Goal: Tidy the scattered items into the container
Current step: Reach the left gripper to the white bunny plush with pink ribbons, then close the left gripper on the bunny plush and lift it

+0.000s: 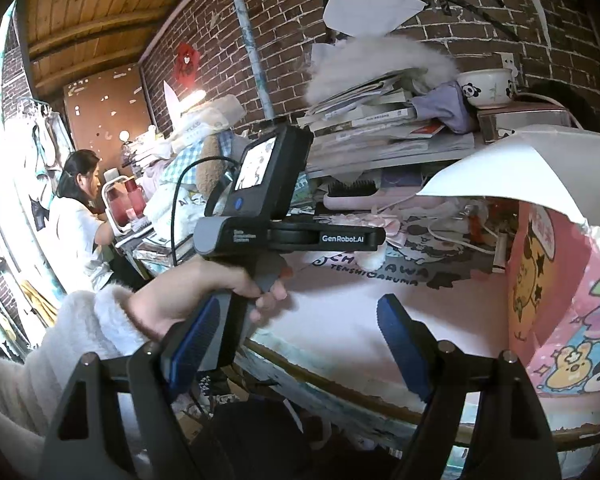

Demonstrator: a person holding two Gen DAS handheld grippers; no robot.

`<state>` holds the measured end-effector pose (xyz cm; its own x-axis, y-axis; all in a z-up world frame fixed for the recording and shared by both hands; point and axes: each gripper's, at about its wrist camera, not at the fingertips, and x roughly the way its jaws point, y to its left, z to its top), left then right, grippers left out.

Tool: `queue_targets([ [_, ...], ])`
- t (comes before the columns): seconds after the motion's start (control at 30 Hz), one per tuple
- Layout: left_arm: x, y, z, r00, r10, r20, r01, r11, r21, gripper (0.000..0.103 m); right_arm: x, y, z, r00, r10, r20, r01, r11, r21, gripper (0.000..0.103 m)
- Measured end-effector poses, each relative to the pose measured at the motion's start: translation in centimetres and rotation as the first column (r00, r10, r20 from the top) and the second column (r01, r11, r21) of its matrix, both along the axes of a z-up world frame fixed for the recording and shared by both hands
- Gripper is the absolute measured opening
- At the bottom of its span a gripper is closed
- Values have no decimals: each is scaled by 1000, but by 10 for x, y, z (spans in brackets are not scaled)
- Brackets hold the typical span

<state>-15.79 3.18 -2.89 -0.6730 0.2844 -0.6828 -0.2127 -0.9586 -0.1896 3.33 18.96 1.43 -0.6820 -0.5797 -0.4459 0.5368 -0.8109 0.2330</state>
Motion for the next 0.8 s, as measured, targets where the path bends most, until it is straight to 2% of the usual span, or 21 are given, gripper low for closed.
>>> queue_targets([
  [0.17,-2,-4,-6,1000,1,16,-1,1000,18,66,0,1,0,1000,0,1,0,1000,-2,79],
  [0.43,0,-4,-8,1000,-8,8,8,1000,15,54,-1,3,-1,1000,-4,7,4,1000,-12,79],
  [0.6,2,-3,-6,1000,-17,-1,17,1000,22,41,-1,4,-1,1000,-7,6,7,1000,-16,79],
  [0.73,5,-5,-2,1000,-12,-14,12,1000,29,27,-1,4,-1,1000,-10,7,10,1000,-20,79],
  [0.8,5,-7,0,1000,-14,-10,14,999,34,26,-2,5,-1,1000,-9,7,9,1000,-20,79],
])
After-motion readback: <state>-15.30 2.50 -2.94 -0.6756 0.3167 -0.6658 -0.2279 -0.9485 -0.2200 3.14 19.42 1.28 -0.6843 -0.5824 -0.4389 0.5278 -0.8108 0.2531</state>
